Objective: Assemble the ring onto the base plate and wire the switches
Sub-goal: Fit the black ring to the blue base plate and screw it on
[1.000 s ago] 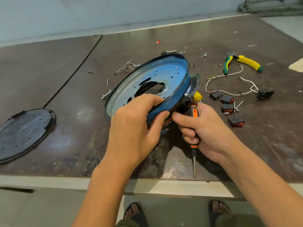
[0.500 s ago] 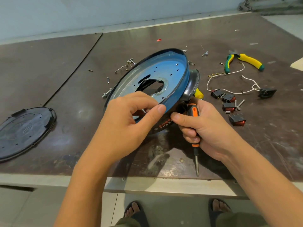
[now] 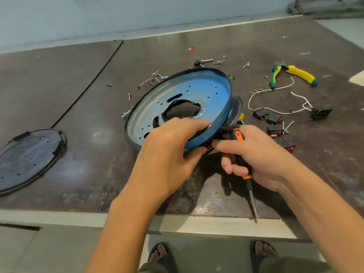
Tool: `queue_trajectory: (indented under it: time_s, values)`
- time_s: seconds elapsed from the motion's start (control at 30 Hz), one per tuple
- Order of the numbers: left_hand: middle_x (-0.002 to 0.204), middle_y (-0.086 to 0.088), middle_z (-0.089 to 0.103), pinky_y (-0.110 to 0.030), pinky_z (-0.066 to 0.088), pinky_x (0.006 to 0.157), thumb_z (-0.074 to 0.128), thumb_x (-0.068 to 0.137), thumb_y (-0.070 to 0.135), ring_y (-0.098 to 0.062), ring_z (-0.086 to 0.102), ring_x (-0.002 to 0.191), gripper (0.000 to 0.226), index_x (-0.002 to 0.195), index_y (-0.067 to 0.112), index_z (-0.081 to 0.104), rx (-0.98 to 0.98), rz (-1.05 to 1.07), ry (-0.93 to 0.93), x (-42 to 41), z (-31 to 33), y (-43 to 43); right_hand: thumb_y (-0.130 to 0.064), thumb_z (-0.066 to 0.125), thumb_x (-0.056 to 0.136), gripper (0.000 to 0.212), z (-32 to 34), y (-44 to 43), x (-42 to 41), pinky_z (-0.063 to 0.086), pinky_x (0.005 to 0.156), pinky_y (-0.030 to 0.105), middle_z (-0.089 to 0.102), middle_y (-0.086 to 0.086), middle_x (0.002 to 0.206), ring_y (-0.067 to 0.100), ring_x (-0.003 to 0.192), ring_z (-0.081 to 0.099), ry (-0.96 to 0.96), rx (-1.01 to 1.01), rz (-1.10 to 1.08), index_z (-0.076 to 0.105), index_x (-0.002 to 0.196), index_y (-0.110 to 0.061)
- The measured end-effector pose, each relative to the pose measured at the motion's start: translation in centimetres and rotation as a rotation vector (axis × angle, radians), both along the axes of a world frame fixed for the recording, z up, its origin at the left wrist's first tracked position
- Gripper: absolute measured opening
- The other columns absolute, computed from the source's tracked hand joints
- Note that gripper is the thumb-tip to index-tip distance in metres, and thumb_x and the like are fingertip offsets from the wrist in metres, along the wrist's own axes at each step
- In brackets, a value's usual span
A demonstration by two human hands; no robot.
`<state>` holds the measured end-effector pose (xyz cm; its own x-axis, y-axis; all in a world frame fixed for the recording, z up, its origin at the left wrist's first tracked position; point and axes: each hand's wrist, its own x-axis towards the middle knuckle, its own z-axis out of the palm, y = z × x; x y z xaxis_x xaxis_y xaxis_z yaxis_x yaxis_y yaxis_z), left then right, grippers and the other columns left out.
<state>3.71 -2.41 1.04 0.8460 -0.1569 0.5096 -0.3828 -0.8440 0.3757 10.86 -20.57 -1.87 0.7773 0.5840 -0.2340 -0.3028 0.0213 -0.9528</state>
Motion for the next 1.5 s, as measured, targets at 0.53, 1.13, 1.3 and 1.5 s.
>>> queue_trajectory:
  time_s: [0.53,1.13,1.3,1.5]
  values:
    - [0.106,0.009,0.068,-0.035,0.058,0.081,0.084,0.075,0.028,-0.011,0.065,0.093,0.023,0.094,0.016,0.078,0.131,0.012,0.280,0.3,-0.8,1.1,-0.004,0.062,0.093,0.026,0.5,-4.2,3.7,0.025,0.029,0.015,0.051,0.005,0.056,0.012,0.038,0.041,-0.006,-0.155,-0.245,0.061,0.119,-0.006]
    - [0.104,0.013,0.072,-0.040,0.059,0.072,0.082,0.076,0.030,-0.011,0.067,0.103,0.015,0.084,0.021,0.073,0.166,0.023,0.243,-0.2,-1.4,2.1,0.005,0.042,0.089,0.022,5.3,3.9,1.3,0.041,0.056,0.035,0.042,0.008,0.071,0.021,0.063,0.045,-0.418,0.572,-0.245,0.042,0.098,-0.015]
    - [0.099,0.006,0.072,-0.040,0.058,0.074,0.079,0.078,0.028,-0.016,0.068,0.094,0.014,0.085,0.017,0.074,0.183,-0.020,0.268,0.0,-1.6,2.5,0.003,0.044,0.090,0.019,4.2,4.9,0.7,0.042,0.057,0.034,0.042,0.008,0.073,0.022,0.066,0.044,-0.512,0.469,-0.180,0.042,0.096,-0.015]
    - [0.099,0.004,0.073,-0.039,0.057,0.074,0.074,0.081,0.027,-0.015,0.069,0.092,0.010,0.085,0.017,0.073,0.214,-0.018,0.260,0.0,-1.7,2.3,0.003,0.044,0.092,0.018,3.9,4.9,0.5,0.043,0.059,0.035,0.042,0.008,0.075,0.022,0.067,0.044,-0.564,0.447,-0.173,0.041,0.096,-0.015]
